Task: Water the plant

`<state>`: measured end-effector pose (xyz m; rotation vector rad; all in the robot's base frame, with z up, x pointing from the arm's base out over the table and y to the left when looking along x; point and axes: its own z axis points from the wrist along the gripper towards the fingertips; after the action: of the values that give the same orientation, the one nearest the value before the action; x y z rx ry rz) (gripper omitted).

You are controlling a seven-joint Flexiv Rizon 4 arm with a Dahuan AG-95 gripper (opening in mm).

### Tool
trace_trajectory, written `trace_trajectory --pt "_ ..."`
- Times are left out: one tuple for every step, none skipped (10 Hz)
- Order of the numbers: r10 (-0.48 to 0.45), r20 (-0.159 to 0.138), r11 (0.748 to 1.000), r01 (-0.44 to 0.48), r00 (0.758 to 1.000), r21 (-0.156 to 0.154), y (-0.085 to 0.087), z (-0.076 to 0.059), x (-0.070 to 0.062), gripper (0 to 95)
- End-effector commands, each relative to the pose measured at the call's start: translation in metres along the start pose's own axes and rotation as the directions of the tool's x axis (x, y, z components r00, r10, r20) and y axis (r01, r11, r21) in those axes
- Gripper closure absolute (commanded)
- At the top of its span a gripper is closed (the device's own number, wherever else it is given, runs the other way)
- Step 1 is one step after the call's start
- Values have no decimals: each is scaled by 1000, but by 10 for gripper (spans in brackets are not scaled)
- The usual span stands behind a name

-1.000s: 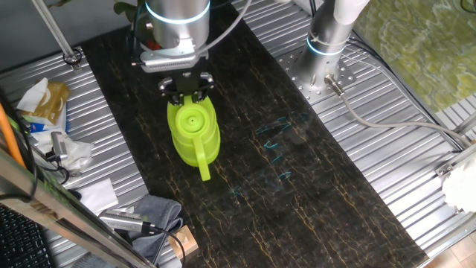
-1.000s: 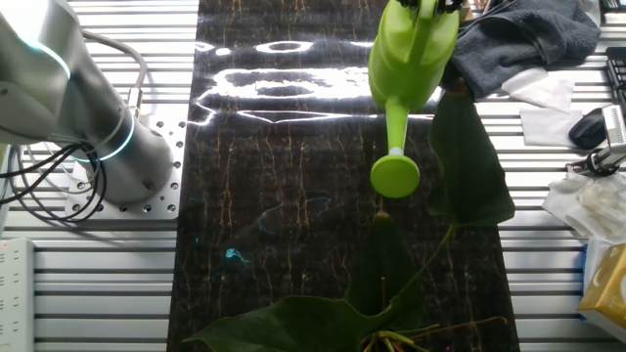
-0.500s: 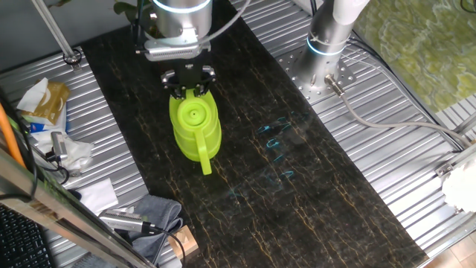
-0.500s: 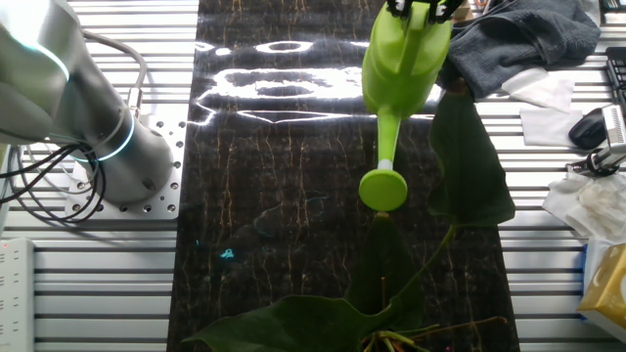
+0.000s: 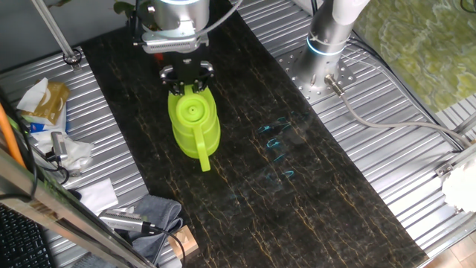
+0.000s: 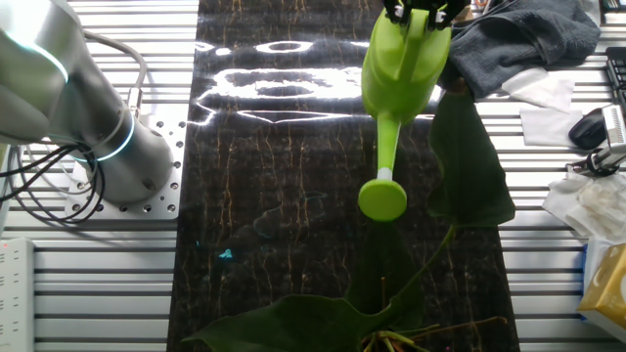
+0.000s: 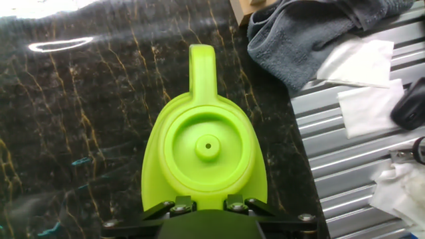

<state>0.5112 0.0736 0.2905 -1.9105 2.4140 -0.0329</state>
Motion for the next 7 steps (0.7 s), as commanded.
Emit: trace_trajectory --pt "-10 5 1000 10 1000 -3 -4 -1 7 950" --pt "-16 10 1000 16 1000 -4 -7 0 11 950" --pt "-18 15 1000 18 1000 -4 -8 0 13 950" --pt "-23 40 1000 23 999 3 -10 1 17 950" --pt "-21 63 1000 20 998 11 -11 1 19 950" --pt "-21 82 1000 19 996 25 -11 1 20 950" --pt "-22 101 999 19 995 34 -11 1 21 950"
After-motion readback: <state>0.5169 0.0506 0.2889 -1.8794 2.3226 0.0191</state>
